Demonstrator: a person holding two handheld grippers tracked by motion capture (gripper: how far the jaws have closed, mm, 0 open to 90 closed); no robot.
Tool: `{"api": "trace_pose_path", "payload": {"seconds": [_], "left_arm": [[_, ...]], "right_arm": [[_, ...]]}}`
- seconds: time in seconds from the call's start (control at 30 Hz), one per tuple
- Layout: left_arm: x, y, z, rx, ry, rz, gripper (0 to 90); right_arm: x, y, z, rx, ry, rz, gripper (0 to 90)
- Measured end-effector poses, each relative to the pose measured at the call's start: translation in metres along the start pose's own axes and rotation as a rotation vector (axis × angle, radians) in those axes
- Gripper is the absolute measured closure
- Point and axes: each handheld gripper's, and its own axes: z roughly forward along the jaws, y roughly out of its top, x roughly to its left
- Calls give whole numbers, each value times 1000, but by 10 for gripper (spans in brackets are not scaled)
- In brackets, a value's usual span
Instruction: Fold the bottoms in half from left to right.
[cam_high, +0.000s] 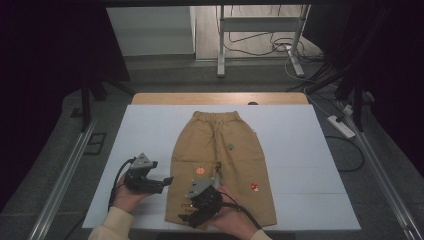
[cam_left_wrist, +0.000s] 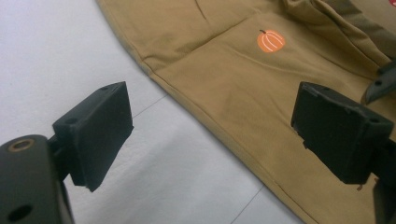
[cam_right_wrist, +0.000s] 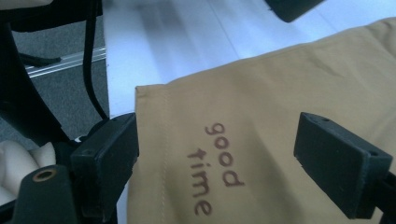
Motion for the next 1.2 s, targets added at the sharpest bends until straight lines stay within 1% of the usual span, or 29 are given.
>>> {"api": "trace_pose_path", "payload": {"seconds": [0.13,0.2,0.23,0.4,0.5,0.53,0.7,0.73,0.83,0.87,0.97,1.03,1.1,1.13,1.2], "left_arm": [[1,0,0,-2,0,-6,126],[1,0,-1,-2,0,-5,126],[1,0,0,-4,1,-6,126],[1,0,0,-3,0,-6,126],[2,0,-1,-5,1,-9,126],[2,-1,-1,-4,2,-9,126],[2,-1,-1,-6,1,-14,126],[2,-1,-1,-5,1,-13,126],[2,-1,0,-7,1,-15,126],[3,-1,-1,-6,1,-15,126],[3,-1,-1,-3,1,-13,126],[3,-1,-1,-5,2,-15,126],[4,-1,-1,-2,2,-12,126],[4,-1,-1,-2,2,-12,126],[4,-1,-1,-1,2,-12,126]], "right_arm": [[3,2,6,9,13,-6,142],[4,2,7,17,12,-8,143],[6,3,11,22,19,-13,142],[11,6,18,18,37,-16,143],[13,8,21,22,40,-26,143],[16,11,24,23,42,-36,143],[22,16,31,29,49,-49,146],[23,17,32,45,46,-59,146],[26,18,35,46,45,-63,148],[27,20,39,57,43,-74,150],[29,21,43,60,37,-76,151],[29,22,45,76,35,-84,152],[30,23,48,72,35,-84,153],[30,23,49,82,34,-88,153],[31,22,51,80,31,-85,156]]}}
